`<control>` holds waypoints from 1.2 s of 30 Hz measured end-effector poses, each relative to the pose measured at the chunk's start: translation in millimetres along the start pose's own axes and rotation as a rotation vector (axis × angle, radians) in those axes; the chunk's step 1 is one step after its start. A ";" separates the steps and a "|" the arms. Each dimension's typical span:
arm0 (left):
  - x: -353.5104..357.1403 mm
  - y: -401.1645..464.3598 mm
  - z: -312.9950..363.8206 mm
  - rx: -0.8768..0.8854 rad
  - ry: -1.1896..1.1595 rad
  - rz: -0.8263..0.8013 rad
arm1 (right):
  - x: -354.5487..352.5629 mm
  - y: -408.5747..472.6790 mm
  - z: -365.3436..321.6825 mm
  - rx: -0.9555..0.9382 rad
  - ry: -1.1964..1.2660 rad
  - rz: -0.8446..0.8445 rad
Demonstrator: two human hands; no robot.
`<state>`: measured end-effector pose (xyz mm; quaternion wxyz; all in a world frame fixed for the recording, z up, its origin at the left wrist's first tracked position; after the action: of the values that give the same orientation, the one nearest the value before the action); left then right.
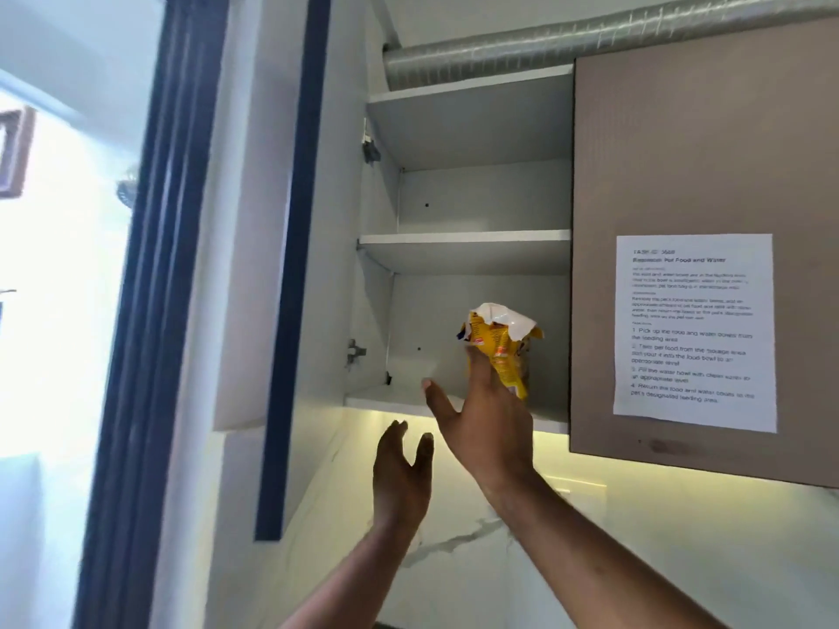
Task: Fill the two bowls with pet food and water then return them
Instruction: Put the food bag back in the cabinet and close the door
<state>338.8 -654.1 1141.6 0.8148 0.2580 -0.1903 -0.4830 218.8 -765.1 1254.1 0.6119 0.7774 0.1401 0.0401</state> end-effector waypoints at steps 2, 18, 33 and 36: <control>-21.4 -8.1 -17.0 -0.179 -0.005 0.035 | -15.7 -7.1 -21.0 -0.013 0.063 -0.004; -166.0 -57.9 42.1 0.082 -0.380 0.356 | -117.8 -55.3 -107.1 -0.081 0.239 -0.085; -27.5 -102.1 77.5 0.506 0.212 -0.152 | -76.4 -53.2 -12.9 -0.298 -0.308 -0.237; 0.1 -101.2 65.3 0.618 0.334 -0.187 | -61.7 -45.2 40.0 -0.359 -0.514 -0.298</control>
<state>232.6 -710.1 1132.4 0.6705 0.5836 -0.1672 -0.4266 161.5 -809.6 1207.4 0.7533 0.6130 0.0843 -0.2228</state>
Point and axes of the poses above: each hand's wrist, its own y-axis towards the middle knuckle, its own x-axis out of the palm, z = x × y, the point moved 7 cm from there along y, towards the middle knuckle, and after that the axes turned 11 degrees about z, right-handed, at the moved point
